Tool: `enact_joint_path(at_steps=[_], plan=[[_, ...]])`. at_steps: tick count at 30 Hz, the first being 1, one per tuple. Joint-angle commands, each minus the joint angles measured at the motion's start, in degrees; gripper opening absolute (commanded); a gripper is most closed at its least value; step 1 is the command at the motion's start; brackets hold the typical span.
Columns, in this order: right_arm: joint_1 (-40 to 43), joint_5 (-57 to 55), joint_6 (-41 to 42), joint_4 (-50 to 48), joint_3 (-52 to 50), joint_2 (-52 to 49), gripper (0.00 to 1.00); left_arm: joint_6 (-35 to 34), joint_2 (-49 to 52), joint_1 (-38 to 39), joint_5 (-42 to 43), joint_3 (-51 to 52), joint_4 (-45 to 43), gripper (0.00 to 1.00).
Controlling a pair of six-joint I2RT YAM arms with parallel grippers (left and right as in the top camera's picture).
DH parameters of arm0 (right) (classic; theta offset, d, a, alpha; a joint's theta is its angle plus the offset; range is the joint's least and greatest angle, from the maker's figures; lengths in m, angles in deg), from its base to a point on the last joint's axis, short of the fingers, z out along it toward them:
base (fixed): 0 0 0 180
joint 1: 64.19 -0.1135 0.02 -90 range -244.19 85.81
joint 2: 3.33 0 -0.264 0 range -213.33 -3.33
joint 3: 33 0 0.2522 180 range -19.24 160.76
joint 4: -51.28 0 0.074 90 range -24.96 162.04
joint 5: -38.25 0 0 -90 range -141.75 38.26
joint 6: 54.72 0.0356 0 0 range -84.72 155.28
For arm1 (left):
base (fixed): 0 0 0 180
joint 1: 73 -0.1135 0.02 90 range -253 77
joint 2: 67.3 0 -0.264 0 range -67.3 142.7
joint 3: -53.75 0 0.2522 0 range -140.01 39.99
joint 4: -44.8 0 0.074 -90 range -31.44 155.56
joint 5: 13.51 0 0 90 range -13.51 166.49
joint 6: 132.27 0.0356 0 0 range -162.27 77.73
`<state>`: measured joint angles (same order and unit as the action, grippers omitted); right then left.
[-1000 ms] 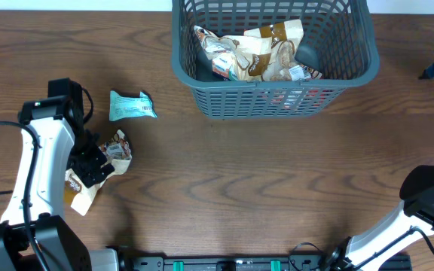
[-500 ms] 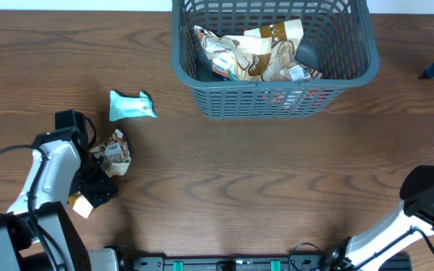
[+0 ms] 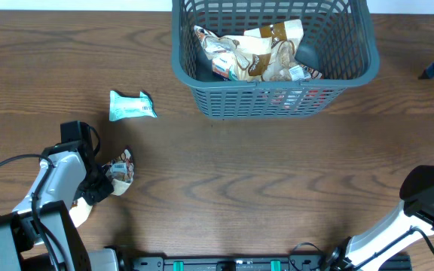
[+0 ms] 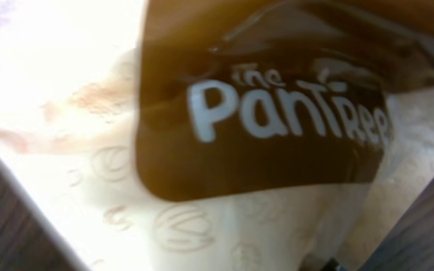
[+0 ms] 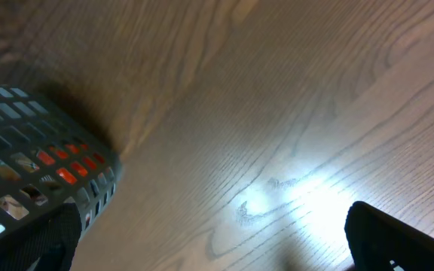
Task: Pack container
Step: 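Lift the PanTree bag and lower it into the basket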
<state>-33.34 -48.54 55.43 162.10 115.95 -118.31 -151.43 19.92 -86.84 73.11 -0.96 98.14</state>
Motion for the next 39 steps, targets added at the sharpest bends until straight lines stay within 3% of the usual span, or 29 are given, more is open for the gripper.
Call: enact_joint_path(at_steps=[1, 10, 15, 21, 30, 33, 39], plan=[[0.2, 0.04, -0.68, 0.04, -0.31, -0.48, 0.99, 1.62, 0.17, -0.33, 0.83, 0.85, -0.35, 0.06], [0.2, 0.04, -0.7, 0.04, -0.31, -0.48, 0.99, 12.33, -3.89, -0.33, 1.64, -4.09, -9.07, 0.06], [0.2, 0.04, -0.7, 0.04, -0.31, -0.48, 0.99, 19.37, -9.75, -0.15, 1.97, -12.98, -13.97, 0.06], [0.2, 0.04, -0.68, 0.04, -0.31, -0.48, 0.99, 23.1, -13.94, 1.99, 5.07, -26.05, -22.32, 0.06], [0.2, 0.04, -0.7, 0.04, -0.31, -0.48, 0.99, 27.74, -9.99, 17.73, 7.41, -35.19, -53.33, 0.06], [0.2, 0.04, -0.7, 0.04, -0.31, -0.48, 0.99, 28.74, -6.34, 23.26, 7.04, -39.91, -54.95, 0.06], [0.2, 0.04, -0.68, 0.04, -0.31, -0.48, 0.99, 41.4, 3.52, 31.28, 7.04, -51.15, -54.71, 0.06]])
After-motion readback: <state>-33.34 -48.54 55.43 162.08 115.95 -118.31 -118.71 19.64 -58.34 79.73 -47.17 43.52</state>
